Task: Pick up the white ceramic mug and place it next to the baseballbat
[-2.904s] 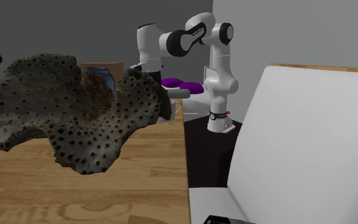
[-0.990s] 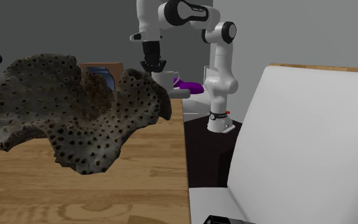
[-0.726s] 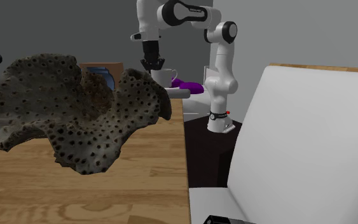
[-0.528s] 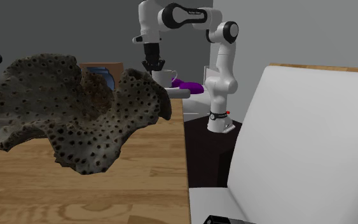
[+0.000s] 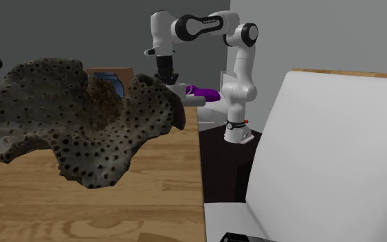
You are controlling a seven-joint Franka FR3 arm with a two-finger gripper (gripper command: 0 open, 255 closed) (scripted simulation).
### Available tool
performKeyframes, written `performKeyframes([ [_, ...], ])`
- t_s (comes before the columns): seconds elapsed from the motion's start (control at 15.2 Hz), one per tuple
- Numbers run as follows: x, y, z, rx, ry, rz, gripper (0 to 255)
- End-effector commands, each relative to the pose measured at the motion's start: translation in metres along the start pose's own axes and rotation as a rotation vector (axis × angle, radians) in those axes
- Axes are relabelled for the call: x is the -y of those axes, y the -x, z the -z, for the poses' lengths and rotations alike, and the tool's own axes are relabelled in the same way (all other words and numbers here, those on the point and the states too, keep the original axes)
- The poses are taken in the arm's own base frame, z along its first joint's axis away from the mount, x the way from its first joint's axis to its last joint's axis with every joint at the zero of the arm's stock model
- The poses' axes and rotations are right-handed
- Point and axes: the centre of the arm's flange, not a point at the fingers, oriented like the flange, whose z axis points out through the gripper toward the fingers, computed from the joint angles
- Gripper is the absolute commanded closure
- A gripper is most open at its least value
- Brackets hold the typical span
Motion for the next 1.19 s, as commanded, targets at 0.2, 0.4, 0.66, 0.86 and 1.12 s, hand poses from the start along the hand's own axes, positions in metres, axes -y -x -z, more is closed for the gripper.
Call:
performKeyframes([
  [0.2,-0.002,-0.001,-0.026,-0.001,0.000,0.000,255],
  [0.4,-0.003,-0.002,-0.042,-0.001,0.000,0.000,255],
  [0.66,-0.004,-0.003,-0.063,-0.001,0.000,0.000,255],
  [0.86,-0.005,-0.004,-0.079,-0.001,0.000,0.000,255],
  [1.12,-0.005,-0.005,-0.098,-0.001,0.000,0.000,255],
])
